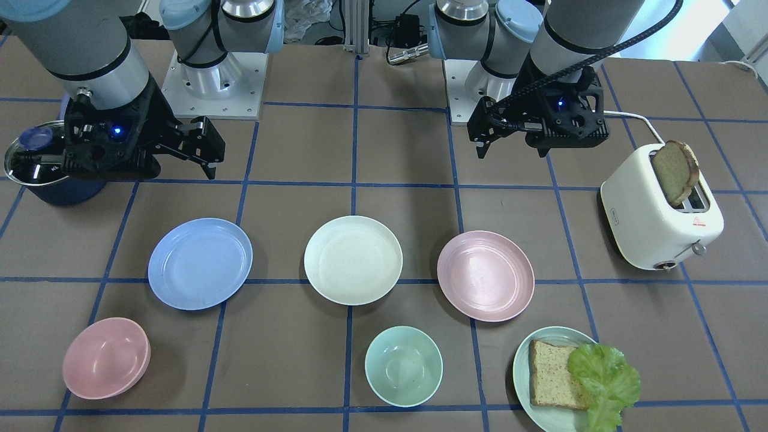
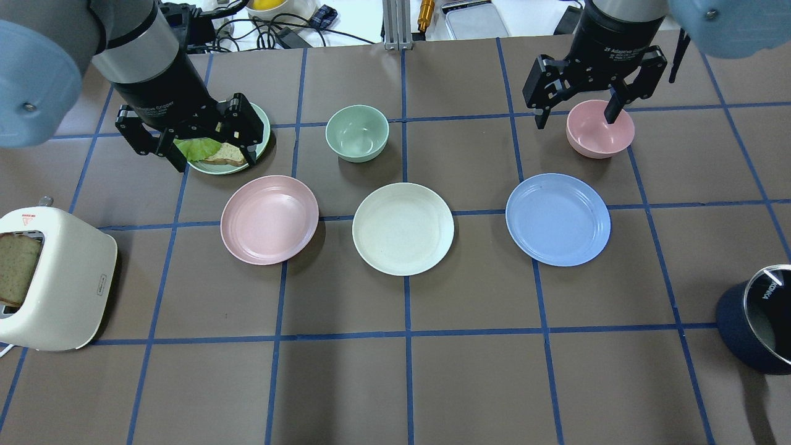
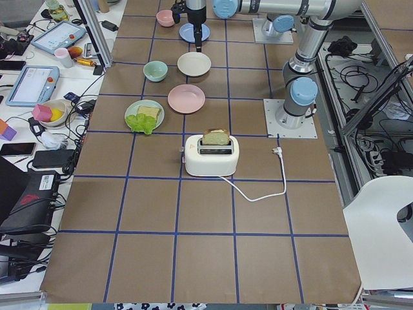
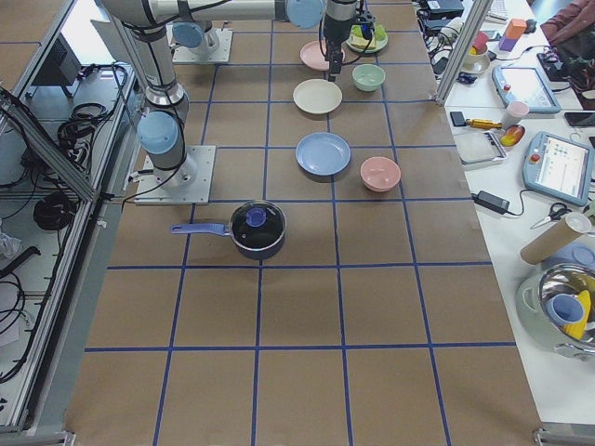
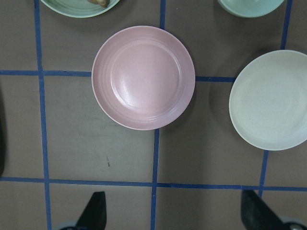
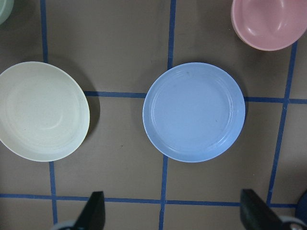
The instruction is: Stack three plates with pink and blue
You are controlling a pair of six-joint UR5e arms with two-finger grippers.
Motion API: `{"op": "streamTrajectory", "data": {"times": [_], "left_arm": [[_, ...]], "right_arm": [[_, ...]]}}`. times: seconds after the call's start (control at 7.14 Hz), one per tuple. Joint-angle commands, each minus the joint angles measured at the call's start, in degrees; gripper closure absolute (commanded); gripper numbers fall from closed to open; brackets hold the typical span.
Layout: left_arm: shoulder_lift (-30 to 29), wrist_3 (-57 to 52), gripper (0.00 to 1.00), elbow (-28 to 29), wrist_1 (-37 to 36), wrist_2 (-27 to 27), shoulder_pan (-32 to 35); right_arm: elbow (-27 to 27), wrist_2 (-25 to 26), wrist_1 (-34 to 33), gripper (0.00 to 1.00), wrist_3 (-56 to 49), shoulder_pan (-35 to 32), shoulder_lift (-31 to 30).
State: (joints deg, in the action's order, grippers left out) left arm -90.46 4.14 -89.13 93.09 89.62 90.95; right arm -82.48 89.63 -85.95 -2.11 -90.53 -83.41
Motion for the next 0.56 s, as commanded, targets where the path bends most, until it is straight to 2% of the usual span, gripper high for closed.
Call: {"op": "streamTrajectory", "data": {"times": [0.0, 0.28, 0.42], "left_arm": [[-0.6, 0.1, 0.00, -0.3, -0.2, -0.1, 0.0], [-2.6, 0.2, 0.00, -0.3, -1.2, -0.1, 0.0], [-5.1, 2.8, 0.00, -0.7, -4.1, -0.1, 0.0]], "right_arm": [[0.0, -0.2, 0.0, 0.00, -0.1, 0.8, 0.0], [0.0, -0.2, 0.0, 0.00, -1.4, 1.8, 0.0], [-0.1, -0.2, 0.1, 0.00, -1.8, 1.9, 0.0]]}}
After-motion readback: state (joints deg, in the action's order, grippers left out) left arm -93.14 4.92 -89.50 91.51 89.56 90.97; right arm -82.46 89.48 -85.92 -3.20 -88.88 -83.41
